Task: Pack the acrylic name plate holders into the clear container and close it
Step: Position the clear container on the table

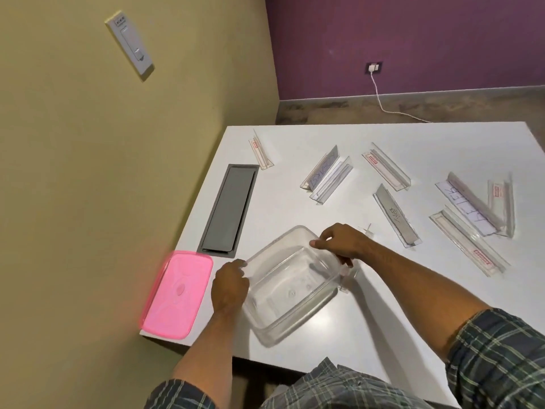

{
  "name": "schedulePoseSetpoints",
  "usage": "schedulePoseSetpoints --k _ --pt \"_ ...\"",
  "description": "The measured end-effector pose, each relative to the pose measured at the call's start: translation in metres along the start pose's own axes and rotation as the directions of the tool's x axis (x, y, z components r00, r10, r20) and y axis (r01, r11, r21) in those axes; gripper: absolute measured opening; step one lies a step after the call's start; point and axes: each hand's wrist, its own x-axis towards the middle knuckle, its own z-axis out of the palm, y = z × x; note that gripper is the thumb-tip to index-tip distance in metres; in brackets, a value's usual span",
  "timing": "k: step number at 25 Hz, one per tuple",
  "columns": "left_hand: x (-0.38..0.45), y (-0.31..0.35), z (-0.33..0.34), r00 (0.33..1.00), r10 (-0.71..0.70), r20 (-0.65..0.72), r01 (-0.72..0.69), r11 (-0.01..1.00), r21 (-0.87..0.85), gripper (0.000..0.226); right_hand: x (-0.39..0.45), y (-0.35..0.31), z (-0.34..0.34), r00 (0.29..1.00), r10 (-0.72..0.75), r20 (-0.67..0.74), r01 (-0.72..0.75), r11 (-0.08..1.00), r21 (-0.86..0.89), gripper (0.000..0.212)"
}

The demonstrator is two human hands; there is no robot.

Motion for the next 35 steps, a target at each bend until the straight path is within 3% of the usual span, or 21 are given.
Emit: schedulePoseSetpoints --k 2,4,8,14,23,28,35 --pt "0.003 0.024 0.013 0.993 0.093 0.068 -0.096 0.995 0.038 0.051 -0.015 0.027 -0.016 0.998 0.058 -0.028 -0.057 0.998 0.018 0.049" --pt "0.002 0.052 0.028 0.973 0.178 0.145 -0.189 0.98 0.063 0.054 -0.033 0.056 -0.032 0.992 0.127 -0.026 -0.124 0.989 0.082 0.033" --pt "-0.007 0.101 0.059 0.901 0.325 0.289 -0.368 0.923 0.11 0.056 -0.077 0.105 -0.061 0.977 0.21 -0.045 -0.2 0.966 0.163 0.017" --pt "-0.028 0.15 0.098 0.782 0.443 0.438 -0.542 0.831 0.127 0.054 -0.136 0.165 -0.08 0.954 0.28 -0.102 -0.246 0.933 0.261 0.025" --pt "-0.065 0.182 0.147 0.639 0.516 0.571 -0.676 0.731 0.097 0.062 -0.192 0.226 -0.068 0.889 0.436 -0.141 -0.37 0.864 0.34 0.043" --pt "-0.071 0.174 0.159 0.62 0.515 0.591 -0.682 0.726 0.083 0.06 -0.199 0.231 -0.061 0.88 0.461 -0.117 -0.401 0.852 0.337 0.038" --pt "-0.046 0.164 0.149 0.656 0.491 0.574 -0.658 0.744 0.116 0.052 -0.178 0.217 -0.041 0.899 0.435 -0.057 -0.396 0.861 0.32 0.021"
